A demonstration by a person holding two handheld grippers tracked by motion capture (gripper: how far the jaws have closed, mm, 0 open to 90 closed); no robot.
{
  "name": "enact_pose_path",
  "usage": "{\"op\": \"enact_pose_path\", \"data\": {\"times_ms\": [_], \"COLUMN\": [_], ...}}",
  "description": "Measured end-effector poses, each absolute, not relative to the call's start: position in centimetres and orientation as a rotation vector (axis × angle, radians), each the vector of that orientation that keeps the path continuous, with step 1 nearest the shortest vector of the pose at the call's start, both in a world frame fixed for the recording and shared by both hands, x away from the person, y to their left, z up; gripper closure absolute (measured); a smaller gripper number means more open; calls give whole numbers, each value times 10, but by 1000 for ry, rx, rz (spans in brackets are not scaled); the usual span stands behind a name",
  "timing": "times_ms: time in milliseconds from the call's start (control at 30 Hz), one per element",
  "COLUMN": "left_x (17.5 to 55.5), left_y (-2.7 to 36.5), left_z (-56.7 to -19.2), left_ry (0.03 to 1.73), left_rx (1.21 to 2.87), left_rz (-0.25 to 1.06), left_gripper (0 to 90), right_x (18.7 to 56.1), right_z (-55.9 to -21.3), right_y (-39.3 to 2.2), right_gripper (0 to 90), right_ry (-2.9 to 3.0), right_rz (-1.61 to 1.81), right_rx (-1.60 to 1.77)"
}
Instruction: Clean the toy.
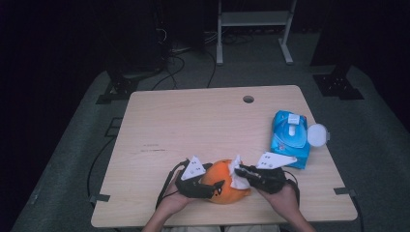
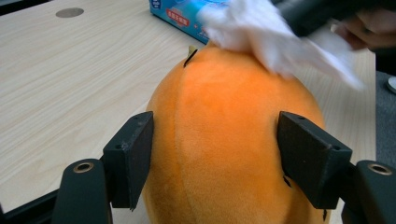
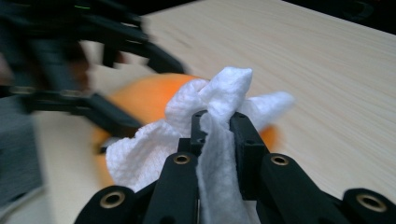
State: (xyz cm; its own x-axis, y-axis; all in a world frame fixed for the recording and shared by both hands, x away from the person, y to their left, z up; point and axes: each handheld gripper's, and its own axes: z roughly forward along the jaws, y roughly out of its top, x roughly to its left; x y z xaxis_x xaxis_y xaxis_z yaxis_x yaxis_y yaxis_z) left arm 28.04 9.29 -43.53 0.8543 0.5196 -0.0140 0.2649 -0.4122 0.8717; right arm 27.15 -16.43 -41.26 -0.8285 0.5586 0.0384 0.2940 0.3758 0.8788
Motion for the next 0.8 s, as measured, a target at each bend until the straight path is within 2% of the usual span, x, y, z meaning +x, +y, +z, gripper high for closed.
{"op": "enact_pose_path", "data": {"times_ms": [100,300,500,600,633,733,800], "left_x": [283,288,289,289,289,295,298], "left_y": [99,105,106,106,105,106,108], "left_z": [-437,-439,-440,-441,-440,-442,-445], "left_ry": [603,639,649,646,656,751,791], "left_rx": [1989,1967,1965,1950,1948,1943,1930], "left_rz": [276,249,249,235,228,197,156], "left_gripper": [291,289,281,278,261,115,86], "right_x": [270,285,276,283,287,290,290], "right_z": [-413,-424,-416,-421,-423,-426,-426], "right_y": [-158,-187,-169,-178,-184,-190,-187], "right_gripper": [804,804,802,800,800,799,799], "right_ry": [2371,2339,2363,2354,2348,2352,2357], "right_rz": [1382,1338,1407,1369,1359,1404,1412], "right_rx": [721,928,821,879,923,964,952]}}
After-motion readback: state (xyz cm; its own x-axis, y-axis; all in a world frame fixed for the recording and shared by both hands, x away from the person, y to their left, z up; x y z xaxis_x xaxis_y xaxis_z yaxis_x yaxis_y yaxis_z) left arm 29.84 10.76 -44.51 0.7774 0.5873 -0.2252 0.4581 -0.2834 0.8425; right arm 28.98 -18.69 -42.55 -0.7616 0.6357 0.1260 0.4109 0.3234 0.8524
